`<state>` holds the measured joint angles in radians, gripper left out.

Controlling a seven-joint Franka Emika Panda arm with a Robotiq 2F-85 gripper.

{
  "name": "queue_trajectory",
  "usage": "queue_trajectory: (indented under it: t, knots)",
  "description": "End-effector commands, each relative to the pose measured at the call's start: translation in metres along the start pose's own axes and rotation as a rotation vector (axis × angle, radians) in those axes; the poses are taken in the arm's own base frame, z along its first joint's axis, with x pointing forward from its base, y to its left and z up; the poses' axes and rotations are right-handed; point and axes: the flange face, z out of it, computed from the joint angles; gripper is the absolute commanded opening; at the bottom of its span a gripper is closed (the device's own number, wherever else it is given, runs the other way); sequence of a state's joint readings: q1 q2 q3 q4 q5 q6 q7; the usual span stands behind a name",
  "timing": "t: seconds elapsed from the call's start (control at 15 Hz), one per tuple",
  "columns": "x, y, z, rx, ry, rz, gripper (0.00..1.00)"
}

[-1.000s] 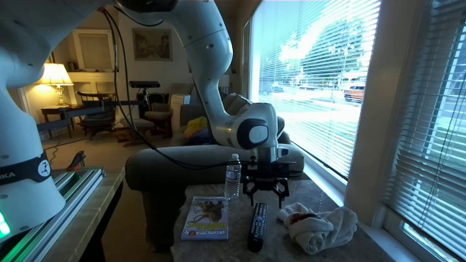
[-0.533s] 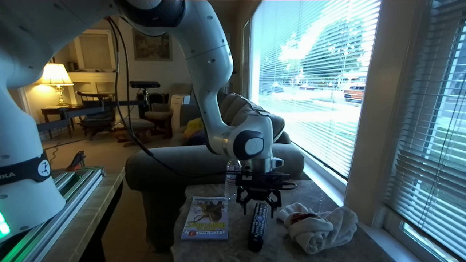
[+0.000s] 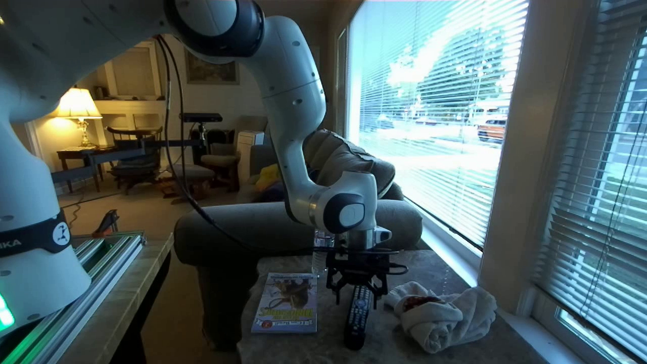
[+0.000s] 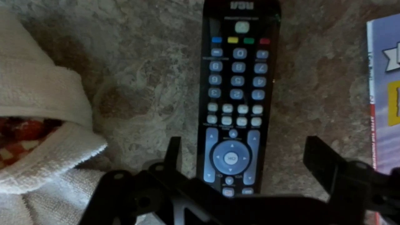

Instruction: Move the black remote to the left and wipe the table with the white cloth

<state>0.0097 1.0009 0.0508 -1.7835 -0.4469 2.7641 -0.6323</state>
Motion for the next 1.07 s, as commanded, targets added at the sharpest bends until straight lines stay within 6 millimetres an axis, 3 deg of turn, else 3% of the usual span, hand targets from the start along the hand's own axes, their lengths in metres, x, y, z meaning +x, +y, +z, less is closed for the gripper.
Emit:
queue_trajectory:
  t: [0.0, 0.4, 0.8, 1.0]
  knots:
    - [0.008, 0.004, 0.011, -0.007, 0.031, -0.013, 0.74]
    - [0.009, 0.006, 0.017, -0.014, 0.045, -0.013, 0.3]
    - [0.015, 0.004, 0.003, -0.025, 0.073, -0.017, 0.28]
    - [0.037, -0.004, -0.016, -0.028, 0.121, -0.025, 0.28]
